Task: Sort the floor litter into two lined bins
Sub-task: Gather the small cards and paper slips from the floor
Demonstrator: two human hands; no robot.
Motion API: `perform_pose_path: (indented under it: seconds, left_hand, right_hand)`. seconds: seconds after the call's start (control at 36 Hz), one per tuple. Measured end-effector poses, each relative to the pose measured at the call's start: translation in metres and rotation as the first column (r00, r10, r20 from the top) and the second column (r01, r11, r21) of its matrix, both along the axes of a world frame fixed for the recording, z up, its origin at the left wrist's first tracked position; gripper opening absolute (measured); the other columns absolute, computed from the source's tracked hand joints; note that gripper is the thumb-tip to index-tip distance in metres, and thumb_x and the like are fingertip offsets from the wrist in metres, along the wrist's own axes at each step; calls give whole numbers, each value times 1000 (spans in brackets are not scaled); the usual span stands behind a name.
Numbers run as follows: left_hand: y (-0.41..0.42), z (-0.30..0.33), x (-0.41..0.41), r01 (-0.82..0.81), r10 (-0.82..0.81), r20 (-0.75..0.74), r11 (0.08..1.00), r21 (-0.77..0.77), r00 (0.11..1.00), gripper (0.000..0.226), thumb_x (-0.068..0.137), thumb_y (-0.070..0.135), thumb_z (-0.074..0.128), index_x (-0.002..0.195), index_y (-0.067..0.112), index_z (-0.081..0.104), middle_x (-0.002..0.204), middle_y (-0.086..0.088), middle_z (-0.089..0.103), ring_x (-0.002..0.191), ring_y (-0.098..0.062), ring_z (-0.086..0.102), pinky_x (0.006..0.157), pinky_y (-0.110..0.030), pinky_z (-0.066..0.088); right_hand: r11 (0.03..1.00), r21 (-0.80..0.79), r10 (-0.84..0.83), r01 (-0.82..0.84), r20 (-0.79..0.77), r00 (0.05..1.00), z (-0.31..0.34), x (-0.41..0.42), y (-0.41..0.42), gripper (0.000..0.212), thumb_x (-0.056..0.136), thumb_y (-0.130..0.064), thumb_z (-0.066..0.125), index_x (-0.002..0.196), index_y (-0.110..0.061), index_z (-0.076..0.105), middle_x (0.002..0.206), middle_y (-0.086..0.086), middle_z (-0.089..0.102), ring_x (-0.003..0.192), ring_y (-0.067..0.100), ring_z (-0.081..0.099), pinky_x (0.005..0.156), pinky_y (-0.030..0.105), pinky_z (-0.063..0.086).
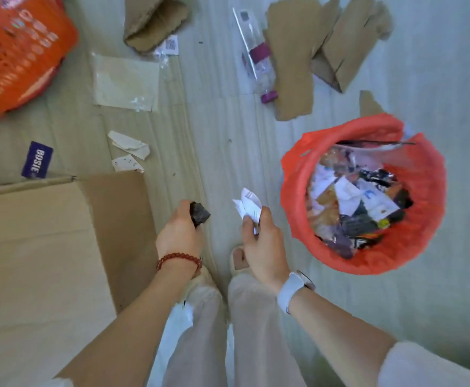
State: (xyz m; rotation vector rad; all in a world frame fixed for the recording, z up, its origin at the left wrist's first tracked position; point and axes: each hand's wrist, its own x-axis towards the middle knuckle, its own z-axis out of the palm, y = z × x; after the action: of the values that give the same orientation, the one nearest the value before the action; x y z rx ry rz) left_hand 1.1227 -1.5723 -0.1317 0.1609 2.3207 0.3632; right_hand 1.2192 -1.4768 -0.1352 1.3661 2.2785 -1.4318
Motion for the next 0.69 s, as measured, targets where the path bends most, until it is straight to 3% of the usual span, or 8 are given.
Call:
perform_pose_path:
  seconds: [0.11,0.17,0.25,0.31,0.36,0.47,0.58,0.69]
  left_hand:
    - [54,64,19,52,-59,40,986,160,997,35,86,6,49,119,16,49,109,-11,61,91,-37,58,69,-35,43]
    - [83,83,30,111,-130,75,969,219,989,36,85,8,49,120,17,48,115,-7,56,94,-35,58,75,-39,46]
    - [124,92,41,227,-263,137,945,234,955,45,85,10,49,129,19,41,123,-9,45,98,-35,57,78,-40,47]
    - [147,90,46,258,-322,224,927,273,920,63,83,10,53,140,23,28,132,-10,35,105,-35,54,85,-41,48]
    - [163,84,51,247,-346,308,915,320,886,86,79,13,64,146,25,13,144,-10,21,124,-34,42,101,-43,41]
    - [169,78,56,395,-463,308,881,259,831,104,75,31,72,147,23,-3,155,-6,-3,142,-31,4,114,-43,22]
    - [153,108,43,319,-373,329,925,208,868,84,84,30,61,147,26,5,155,-6,0,143,-30,1,114,-45,19]
    - [115,132,16,225,-236,322,972,69,917,66,89,23,54,145,20,20,152,-9,14,140,-27,16,112,-40,27]
  right_hand:
    - [973,124,-180,193,-104,978,63,19,43,21,92,-17,39,111,-11,46,97,20,62,86,30,60,81,40,48]
    - [951,131,-276,282,-58,959,83,32,69,22,94,-16,39,112,-4,46,85,15,62,79,30,60,75,41,46]
    - [934,129,-342,333,55,938,98,51,105,4,96,-11,40,97,-12,44,72,1,52,70,25,49,65,27,31]
    - [934,92,-357,346,164,919,98,61,124,21,96,-14,41,114,-7,49,100,14,58,96,29,52,74,26,33]
    - [939,35,-338,343,298,893,98,66,137,43,95,-16,42,137,-7,37,128,21,47,120,29,41,91,30,33]
    - [956,-30,-254,291,407,877,113,65,151,49,95,-14,39,143,-12,29,144,20,30,126,31,37,100,33,32]
    - [972,-64,-185,226,384,904,134,48,150,44,95,-13,41,138,-6,37,142,19,34,126,32,40,100,32,33]
    - [980,-120,-103,158,373,922,158,25,138,38,95,-12,41,132,-4,43,135,19,42,124,31,41,98,29,32]
